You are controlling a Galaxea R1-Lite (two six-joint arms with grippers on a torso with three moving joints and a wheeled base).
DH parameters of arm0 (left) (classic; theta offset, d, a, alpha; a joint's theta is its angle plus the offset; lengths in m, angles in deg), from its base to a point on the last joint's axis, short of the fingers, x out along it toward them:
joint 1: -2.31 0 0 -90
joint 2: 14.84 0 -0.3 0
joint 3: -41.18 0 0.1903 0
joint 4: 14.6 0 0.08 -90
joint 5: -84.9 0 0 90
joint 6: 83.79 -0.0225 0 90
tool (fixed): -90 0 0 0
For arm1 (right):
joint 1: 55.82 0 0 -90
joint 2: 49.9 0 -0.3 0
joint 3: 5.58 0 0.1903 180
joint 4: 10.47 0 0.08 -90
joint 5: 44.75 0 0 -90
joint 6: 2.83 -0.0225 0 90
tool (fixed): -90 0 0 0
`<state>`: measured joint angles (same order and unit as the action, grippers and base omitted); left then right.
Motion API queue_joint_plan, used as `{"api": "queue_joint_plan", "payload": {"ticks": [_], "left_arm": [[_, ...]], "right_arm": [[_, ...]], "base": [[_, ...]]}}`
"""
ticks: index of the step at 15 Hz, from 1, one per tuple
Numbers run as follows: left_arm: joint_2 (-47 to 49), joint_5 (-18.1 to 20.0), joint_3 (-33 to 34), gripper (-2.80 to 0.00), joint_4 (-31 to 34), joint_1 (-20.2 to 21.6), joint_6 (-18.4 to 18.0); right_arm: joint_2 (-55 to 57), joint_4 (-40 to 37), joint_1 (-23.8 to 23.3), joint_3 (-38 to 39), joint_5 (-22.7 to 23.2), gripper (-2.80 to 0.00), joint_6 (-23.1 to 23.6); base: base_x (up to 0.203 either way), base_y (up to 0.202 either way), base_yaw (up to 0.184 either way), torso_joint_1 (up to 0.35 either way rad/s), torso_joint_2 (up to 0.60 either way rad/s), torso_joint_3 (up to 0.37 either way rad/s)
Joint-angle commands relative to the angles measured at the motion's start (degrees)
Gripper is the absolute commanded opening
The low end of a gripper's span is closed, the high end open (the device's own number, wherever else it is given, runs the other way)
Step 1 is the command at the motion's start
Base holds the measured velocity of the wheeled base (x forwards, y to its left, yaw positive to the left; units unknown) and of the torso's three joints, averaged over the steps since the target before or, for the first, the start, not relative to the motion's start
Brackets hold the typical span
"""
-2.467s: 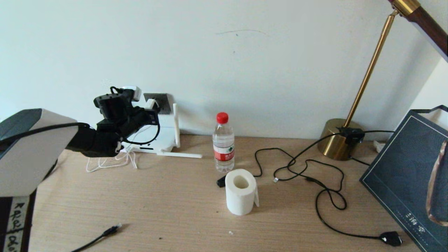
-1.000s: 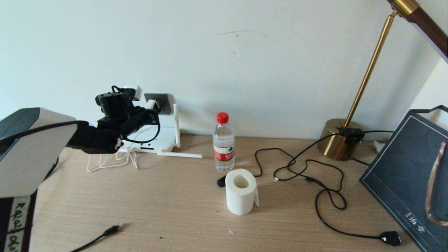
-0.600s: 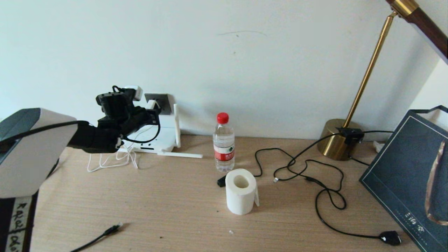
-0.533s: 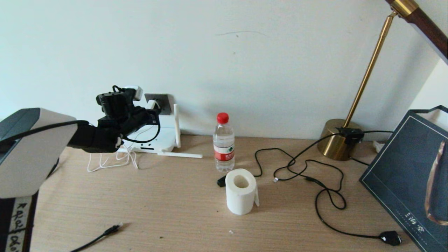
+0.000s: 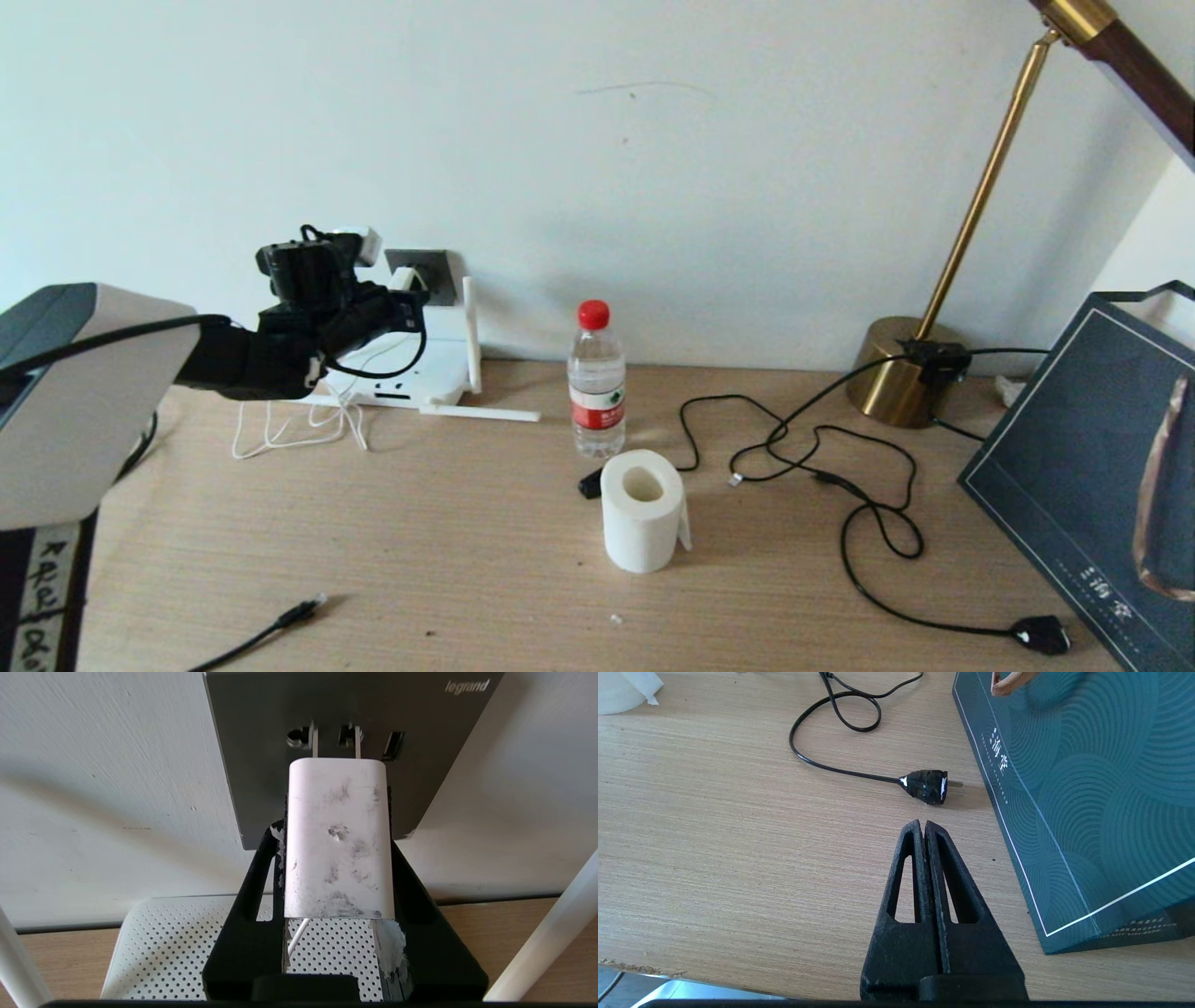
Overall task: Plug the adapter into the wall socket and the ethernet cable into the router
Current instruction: Plug plug into socket
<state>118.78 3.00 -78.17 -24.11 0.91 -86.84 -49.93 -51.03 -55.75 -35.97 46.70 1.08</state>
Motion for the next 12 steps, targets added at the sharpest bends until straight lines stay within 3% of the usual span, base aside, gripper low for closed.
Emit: {"api": "queue_joint_plan", "payload": {"ticks": [1,12], "left_arm": [[-0.1,0.2,0.0,-2.8,0.2,0.0,0.0],[-0.5,0.5,-3.7,-2.8,4.4,0.0,-0.1]], "right_arm": [[0.0,-0.1,0.0,0.0,0.0,-2.8,0.0],[0.0,-0.1,0.0,0.0,0.0,-2.8,0.0]], "base": [[0.0,0.0,0.0,0.0,0.0,0.0],[0.0,0.0,0.0,0.0,0.0,0.0]]}}
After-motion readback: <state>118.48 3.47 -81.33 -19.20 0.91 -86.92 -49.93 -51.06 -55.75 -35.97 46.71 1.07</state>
